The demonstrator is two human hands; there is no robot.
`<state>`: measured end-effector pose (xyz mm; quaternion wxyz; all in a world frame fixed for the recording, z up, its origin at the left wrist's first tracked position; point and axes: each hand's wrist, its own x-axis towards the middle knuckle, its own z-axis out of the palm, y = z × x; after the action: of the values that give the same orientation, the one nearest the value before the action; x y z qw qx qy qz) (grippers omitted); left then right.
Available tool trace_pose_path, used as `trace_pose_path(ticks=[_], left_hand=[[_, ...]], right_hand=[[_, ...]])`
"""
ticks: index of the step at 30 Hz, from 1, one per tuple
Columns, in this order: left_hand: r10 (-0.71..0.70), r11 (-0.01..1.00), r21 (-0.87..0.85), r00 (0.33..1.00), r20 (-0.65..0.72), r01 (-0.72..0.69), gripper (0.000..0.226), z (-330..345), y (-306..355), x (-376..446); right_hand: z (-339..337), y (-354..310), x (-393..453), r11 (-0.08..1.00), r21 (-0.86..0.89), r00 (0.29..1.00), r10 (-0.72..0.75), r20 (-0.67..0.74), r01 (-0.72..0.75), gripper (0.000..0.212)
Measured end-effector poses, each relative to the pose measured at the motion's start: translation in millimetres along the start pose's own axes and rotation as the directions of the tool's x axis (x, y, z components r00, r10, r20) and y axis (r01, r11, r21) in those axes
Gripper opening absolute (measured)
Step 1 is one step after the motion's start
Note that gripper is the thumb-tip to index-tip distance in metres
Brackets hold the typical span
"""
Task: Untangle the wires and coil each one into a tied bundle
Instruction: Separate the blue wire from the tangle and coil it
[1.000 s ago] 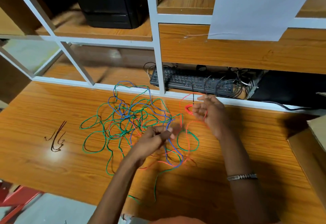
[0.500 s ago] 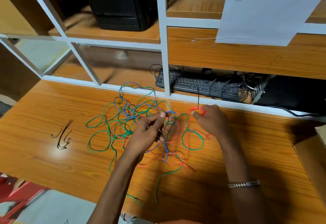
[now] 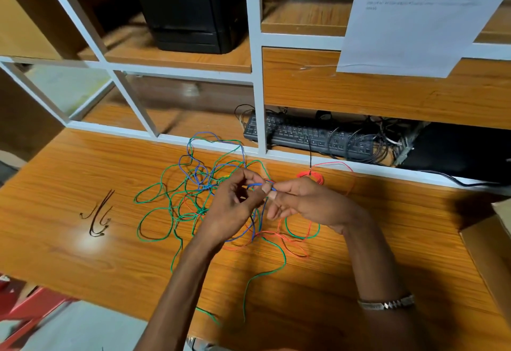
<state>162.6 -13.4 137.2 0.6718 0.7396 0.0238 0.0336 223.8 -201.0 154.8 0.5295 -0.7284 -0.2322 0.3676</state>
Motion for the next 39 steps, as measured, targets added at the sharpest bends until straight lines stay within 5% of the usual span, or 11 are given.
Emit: trace_pose_path(ticks=[7,16,18,22,23,27,35,39], left_hand=[[0.028,0.996,0.083,0.981,0.191,-0.044,0.009,-9,-1,-9],[-0.057,0.989,-0.122,0.973,0.225,0.087,0.040,-7,-3,-11],[-0.127,0.983,-0.102,0.963,0.236,0.155,0.041,0,-11,-12],[-0.221,0.966,-0.090,0.957,0.185,0.241,0.035,15,-24,-18],[-0.226,0.964,-0.102,0.959,0.173,0.246,0.040,17,-25,-20],[-0.164,0.976,-0.136,0.985,0.048,0.169,0.035,19,-26,-22],[-0.148,0.951,-0.289,0.985,-0.094,0.115,0.034,2,-25,-16],[-0.140,0.953,-0.283,0.985,-0.100,0.106,0.040,-3,-37,-10]], right_hand=[[-1,-9,-11,0.987,-0.107,0.967,0.137,0.214,-0.116,0.053],[-1,1,-3,0.919,0.390,0.977,-0.132,0.166,0.058,0.050],[-2,0,-4,0.809,0.574,0.952,-0.262,0.156,0.128,0.046],[-4,-6,-4,0.152,0.987,0.868,-0.495,0.032,0.051,0.047],[-6,-8,-3,0.102,0.994,0.877,-0.481,0.008,0.047,0.048],[-6,-5,-2,0.293,0.949,0.914,-0.406,0.015,0.115,0.061],[-6,-7,-6,0.729,0.673,0.937,-0.311,0.157,0.129,0.027],[1,-13,-5,0.550,0.831,0.942,-0.316,0.118,0.081,0.032]])
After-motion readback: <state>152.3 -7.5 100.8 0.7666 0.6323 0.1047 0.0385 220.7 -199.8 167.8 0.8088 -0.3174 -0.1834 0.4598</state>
